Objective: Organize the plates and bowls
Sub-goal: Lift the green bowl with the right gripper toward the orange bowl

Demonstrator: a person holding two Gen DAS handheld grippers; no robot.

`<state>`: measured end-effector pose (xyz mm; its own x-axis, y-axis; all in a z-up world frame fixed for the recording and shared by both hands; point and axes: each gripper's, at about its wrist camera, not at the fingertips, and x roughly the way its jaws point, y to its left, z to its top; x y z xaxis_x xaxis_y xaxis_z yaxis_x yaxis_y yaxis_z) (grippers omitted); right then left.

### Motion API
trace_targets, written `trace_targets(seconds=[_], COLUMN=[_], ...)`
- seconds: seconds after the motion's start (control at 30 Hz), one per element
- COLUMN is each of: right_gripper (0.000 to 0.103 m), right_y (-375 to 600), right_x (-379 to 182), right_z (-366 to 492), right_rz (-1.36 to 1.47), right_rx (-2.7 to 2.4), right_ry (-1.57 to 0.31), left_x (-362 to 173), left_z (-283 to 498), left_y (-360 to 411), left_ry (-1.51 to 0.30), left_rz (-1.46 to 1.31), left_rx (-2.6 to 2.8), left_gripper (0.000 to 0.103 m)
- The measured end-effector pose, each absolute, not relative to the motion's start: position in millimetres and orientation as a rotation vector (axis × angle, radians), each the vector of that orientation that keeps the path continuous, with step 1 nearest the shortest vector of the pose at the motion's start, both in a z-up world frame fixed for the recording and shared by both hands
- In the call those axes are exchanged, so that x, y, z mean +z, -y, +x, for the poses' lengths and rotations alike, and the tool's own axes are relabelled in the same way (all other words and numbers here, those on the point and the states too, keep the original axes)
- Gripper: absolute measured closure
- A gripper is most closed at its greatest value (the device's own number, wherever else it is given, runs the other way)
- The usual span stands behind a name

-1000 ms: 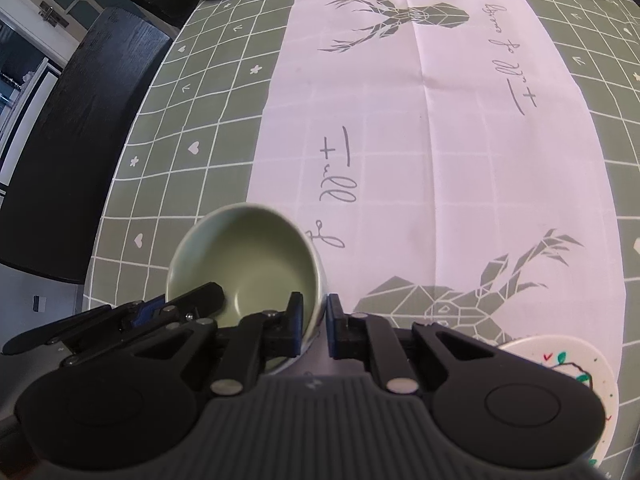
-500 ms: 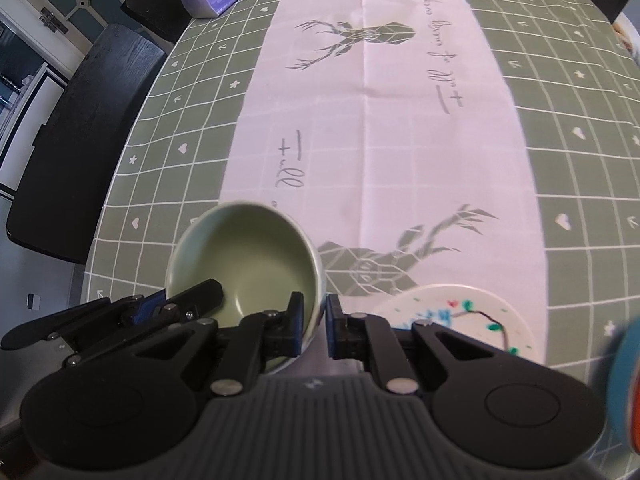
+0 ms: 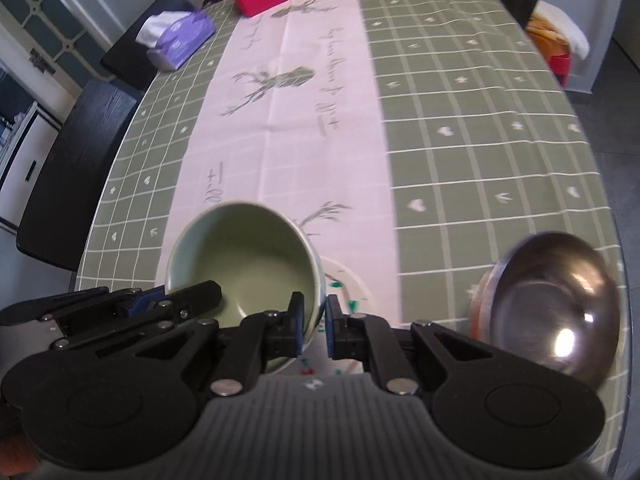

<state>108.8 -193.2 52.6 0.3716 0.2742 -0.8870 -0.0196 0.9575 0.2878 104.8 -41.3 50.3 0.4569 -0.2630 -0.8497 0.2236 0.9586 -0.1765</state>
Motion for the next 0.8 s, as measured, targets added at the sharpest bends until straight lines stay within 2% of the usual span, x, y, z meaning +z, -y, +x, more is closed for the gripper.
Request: trace_targets(seconds=[0.37,0.8], right_gripper=[0.097,0.097], right_y=[302,355], right_x=[76,43], right_z=[74,69], right_rz=[0.312,0.375], right_rx=[0.048,-0.020], right_ry=[-1.113,-1.150], left_x=[59,26], left_z=[100,109], left_y=[138,187], left_ry=[-1.074,-1.174], left_rz=[-0.027,0.001], left_rx=[-0.450,-0.472], left_gripper=[0.091,0.091])
